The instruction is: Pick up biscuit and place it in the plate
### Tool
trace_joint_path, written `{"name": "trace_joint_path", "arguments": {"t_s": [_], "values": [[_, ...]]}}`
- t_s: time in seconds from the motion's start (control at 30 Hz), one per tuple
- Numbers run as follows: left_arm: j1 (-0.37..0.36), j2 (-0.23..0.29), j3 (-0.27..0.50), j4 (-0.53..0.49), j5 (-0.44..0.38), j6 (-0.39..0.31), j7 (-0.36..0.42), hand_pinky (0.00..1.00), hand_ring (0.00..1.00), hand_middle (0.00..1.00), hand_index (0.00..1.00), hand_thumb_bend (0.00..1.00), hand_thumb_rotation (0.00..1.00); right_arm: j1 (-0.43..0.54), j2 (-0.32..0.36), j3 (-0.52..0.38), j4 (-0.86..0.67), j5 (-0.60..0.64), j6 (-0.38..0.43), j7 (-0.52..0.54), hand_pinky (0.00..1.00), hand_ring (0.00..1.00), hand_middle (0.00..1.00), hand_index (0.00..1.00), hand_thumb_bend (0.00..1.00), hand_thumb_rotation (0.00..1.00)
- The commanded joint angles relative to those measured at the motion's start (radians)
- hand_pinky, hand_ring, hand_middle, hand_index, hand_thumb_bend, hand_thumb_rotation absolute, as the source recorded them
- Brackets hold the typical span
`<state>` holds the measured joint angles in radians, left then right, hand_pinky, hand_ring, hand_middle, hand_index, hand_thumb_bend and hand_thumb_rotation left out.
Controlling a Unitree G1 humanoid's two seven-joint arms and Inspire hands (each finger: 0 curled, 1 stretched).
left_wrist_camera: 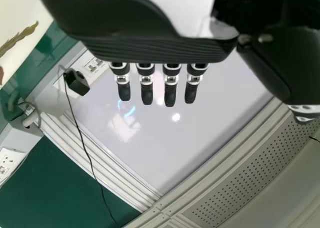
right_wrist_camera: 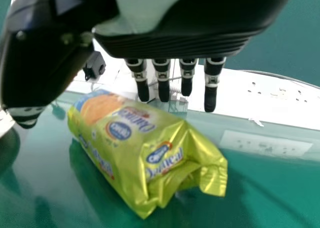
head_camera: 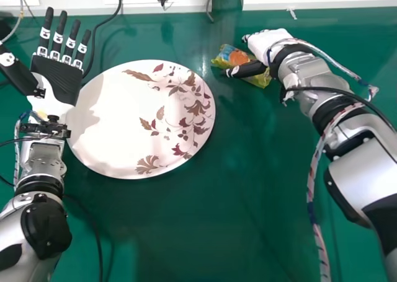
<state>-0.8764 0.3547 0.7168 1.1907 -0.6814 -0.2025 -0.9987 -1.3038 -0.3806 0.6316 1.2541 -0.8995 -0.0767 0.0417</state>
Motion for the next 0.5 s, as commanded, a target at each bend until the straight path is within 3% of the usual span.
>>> {"name": "trace_joint_path", "arguments": {"t_s": [0.0, 0.47], "values": [[0.012, 0.001, -0.002, -0.007, -0.002, 0.001, -0.004, 1.0, 1.0, 1.0, 0.99, 1.0, 0.65, -0.021, 0.01, 0.01, 0.016, -0.001, 0.011, -0.009, 0.83, 1.0, 1.0, 1.0, 1.0, 0.45], [0.014, -0.002, -0.003, -0.016, -0.003, 0.001, -0.003, 1.0, 1.0, 1.0, 0.99, 1.0, 0.68, -0.015, 0.036, 0.039, 0.056, -0.006, 0.031, -0.03, 0.82, 1.0, 1.0, 1.0, 1.0, 0.44]]}}
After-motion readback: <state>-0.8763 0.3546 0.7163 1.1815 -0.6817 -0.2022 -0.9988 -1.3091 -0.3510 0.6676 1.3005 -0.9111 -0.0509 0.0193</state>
